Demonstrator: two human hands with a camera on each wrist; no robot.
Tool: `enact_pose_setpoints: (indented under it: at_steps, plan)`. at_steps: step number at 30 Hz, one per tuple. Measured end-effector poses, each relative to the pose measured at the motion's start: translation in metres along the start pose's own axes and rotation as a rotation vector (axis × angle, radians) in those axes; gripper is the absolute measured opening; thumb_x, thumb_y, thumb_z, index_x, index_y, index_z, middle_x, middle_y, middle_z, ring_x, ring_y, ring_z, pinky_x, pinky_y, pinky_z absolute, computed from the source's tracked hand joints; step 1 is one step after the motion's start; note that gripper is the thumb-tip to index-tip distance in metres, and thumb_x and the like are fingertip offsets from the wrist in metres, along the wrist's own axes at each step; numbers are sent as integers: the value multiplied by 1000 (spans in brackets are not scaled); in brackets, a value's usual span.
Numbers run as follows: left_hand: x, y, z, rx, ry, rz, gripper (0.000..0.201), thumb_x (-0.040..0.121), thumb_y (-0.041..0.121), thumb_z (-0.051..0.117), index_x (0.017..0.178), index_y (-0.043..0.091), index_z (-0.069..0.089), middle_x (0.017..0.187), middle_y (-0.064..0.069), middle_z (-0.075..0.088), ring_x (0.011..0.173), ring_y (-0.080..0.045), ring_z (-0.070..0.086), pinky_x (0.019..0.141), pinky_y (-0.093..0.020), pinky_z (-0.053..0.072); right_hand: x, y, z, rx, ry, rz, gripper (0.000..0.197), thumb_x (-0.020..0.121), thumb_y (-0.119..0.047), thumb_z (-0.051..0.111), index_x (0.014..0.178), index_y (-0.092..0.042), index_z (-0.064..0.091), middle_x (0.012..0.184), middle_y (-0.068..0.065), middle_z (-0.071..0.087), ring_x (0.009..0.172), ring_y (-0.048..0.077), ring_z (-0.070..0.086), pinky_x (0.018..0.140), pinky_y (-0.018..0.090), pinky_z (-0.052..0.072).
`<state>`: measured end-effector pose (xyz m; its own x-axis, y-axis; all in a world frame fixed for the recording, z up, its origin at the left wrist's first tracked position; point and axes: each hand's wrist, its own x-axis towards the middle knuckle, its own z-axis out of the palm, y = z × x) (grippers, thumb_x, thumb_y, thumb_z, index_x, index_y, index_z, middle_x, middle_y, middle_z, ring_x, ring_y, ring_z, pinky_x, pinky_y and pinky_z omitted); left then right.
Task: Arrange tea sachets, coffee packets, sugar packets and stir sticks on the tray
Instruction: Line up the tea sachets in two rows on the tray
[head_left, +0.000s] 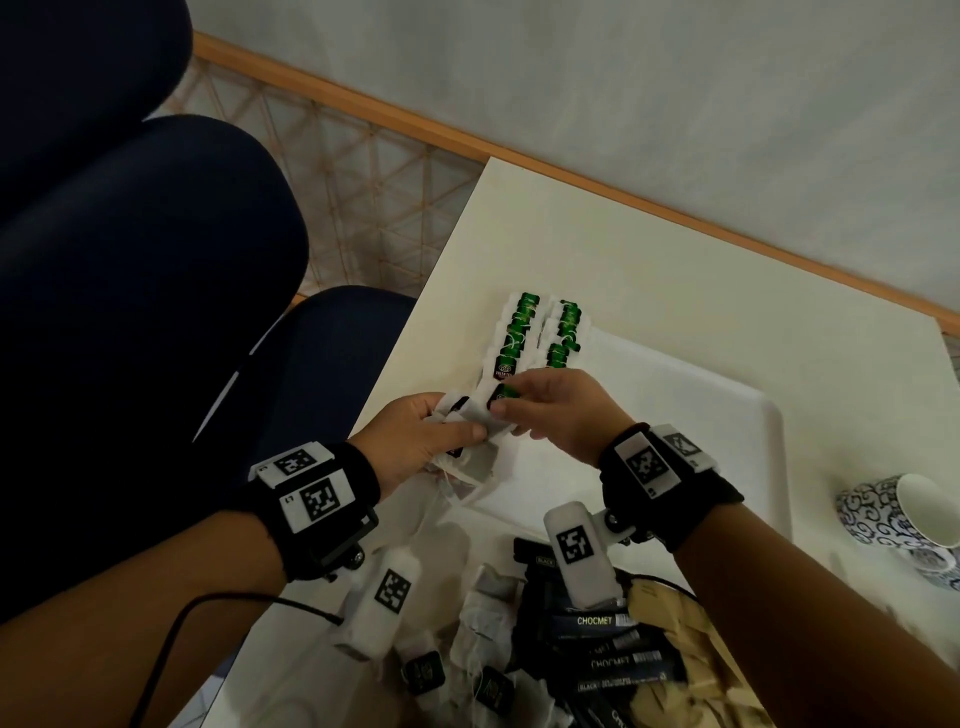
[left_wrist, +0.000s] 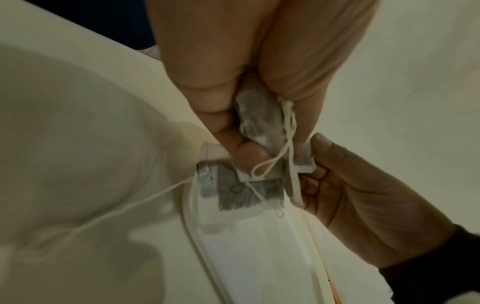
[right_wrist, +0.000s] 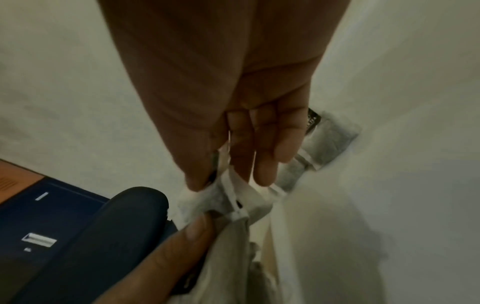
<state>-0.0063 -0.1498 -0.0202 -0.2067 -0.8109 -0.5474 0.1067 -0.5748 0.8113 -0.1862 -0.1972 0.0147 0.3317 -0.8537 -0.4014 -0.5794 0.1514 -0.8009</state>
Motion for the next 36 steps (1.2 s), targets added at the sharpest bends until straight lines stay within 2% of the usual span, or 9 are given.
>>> enact_pose_setpoints:
  at_steps: [3,6,8,11,17,24,28,33,36]
  plan:
    - [-2,-3,-7,4,28,-8,32,84,8,69,113,-2,63,103,-26,67,82,-30,64,67,-35,55,4,1,-3,81,53,-9,9,84,-13,70,79,-20,69,65,-4,65,59,6,58,60,21,47]
    - [-4,-5,-14,-10,96,-6,30,84,11,70,109,-4,63,93,-21,66,73,-30,61,56,-30,51,6,4,-8,41,135,-47,7,88,-12,64,88,-12,71,68,1,66,58,5,59,60,19,49]
    - [-4,-6,-18,-40,138,7,28,84,10,69,106,-5,64,91,-21,65,73,-32,59,57,-32,50,8,9,-9,-78,131,-67,13,91,-14,59,91,-10,71,71,2,67,60,5,60,64,21,50]
    - [-3,-6,-24,-83,176,29,27,85,12,69,105,-6,64,91,-23,65,75,-33,59,65,-37,51,10,14,-5,-206,64,-45,15,91,-16,58,96,-13,72,68,-10,64,61,0,59,68,19,47]
    - [-1,-1,-28,-98,181,44,26,86,13,67,106,-3,64,89,-20,65,70,-30,61,60,-33,53,27,20,3,-316,77,15,15,85,-22,69,99,-19,72,68,-17,58,67,1,55,67,16,41]
    - [1,2,-24,-88,146,41,25,88,16,66,106,-2,64,84,-16,65,67,-28,61,59,-33,52,47,19,-2,-425,188,4,12,84,-25,69,96,-21,69,78,-9,61,78,10,56,73,22,44]
    - [3,4,-20,-99,157,36,13,88,17,65,96,7,67,80,-11,64,69,-26,61,60,-33,53,50,21,-3,-451,205,-3,14,84,-29,69,97,-25,66,83,-3,62,80,14,57,73,27,47]
    - [5,3,-13,-100,150,32,10,89,18,64,92,8,66,71,-3,64,64,-20,62,58,-30,56,35,15,-3,-386,317,-153,10,84,-31,67,93,-30,63,81,-4,60,76,12,55,67,28,44]
    - [4,4,-7,-106,156,15,10,90,21,63,88,12,65,71,-2,65,60,-16,64,53,-25,55,8,10,6,-303,309,-344,9,82,-31,71,86,-28,64,82,-9,60,73,5,54,66,18,45]
